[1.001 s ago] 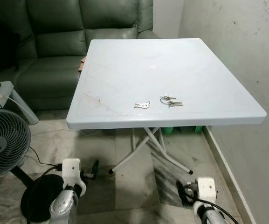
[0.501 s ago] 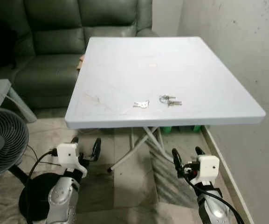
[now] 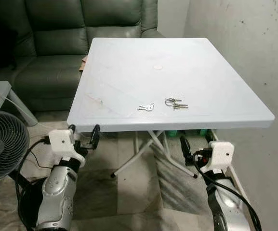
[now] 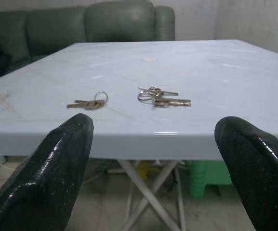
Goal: Hang keys on a hook
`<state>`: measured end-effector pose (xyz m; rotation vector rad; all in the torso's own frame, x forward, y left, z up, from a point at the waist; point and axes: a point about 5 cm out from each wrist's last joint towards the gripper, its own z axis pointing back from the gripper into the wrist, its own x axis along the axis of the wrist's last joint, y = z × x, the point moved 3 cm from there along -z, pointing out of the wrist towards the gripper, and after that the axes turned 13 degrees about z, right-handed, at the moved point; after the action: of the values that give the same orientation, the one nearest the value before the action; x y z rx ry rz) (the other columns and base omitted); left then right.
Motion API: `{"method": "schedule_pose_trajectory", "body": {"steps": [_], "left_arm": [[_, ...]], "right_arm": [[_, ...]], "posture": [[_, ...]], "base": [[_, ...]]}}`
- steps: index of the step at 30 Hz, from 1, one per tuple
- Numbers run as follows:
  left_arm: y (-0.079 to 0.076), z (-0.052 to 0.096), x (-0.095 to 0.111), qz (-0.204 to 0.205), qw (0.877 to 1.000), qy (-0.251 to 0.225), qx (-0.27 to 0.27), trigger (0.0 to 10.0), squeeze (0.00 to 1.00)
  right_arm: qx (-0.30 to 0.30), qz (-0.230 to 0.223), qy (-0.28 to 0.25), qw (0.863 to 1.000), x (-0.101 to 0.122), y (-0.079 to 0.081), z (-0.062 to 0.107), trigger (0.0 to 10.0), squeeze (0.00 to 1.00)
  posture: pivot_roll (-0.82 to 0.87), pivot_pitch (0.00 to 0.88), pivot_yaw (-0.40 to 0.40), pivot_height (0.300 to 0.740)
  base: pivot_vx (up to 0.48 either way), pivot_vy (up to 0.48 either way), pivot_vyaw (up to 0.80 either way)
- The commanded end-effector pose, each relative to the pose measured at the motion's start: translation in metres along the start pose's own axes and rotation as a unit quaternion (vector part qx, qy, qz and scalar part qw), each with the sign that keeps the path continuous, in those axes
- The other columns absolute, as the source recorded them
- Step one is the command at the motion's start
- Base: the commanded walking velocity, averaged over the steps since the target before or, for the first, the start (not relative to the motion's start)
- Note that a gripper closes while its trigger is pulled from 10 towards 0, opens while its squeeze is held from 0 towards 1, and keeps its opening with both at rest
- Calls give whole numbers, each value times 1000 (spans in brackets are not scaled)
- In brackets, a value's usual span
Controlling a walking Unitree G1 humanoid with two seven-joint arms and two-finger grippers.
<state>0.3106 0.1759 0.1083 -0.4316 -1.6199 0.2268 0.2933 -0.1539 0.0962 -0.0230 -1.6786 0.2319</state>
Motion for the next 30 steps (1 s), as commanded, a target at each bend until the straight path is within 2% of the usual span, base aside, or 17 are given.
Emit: {"method": "schedule_pose_trajectory", "body": {"steps": [1,9,30], "left_arm": [[1,1,1,0,1000,3,6,10000,0],[1,5,-4,-13,999,31,9,10000,0],[-6,8,-8,-12,999,45,2,10000,0]], "right_arm": [[8,-3,1,1000,1,3,1,10000,0],[12,-2,17,1000,-2,7,6,10000,0],[23,-2,17,1000,2,9,4,10000,0]], "posture": [[-14,0,18,740],[-13,0,20,740],[-6,0,12,740]], "base": [[0,0,0],[0,0,0],[0,0,0]]}}
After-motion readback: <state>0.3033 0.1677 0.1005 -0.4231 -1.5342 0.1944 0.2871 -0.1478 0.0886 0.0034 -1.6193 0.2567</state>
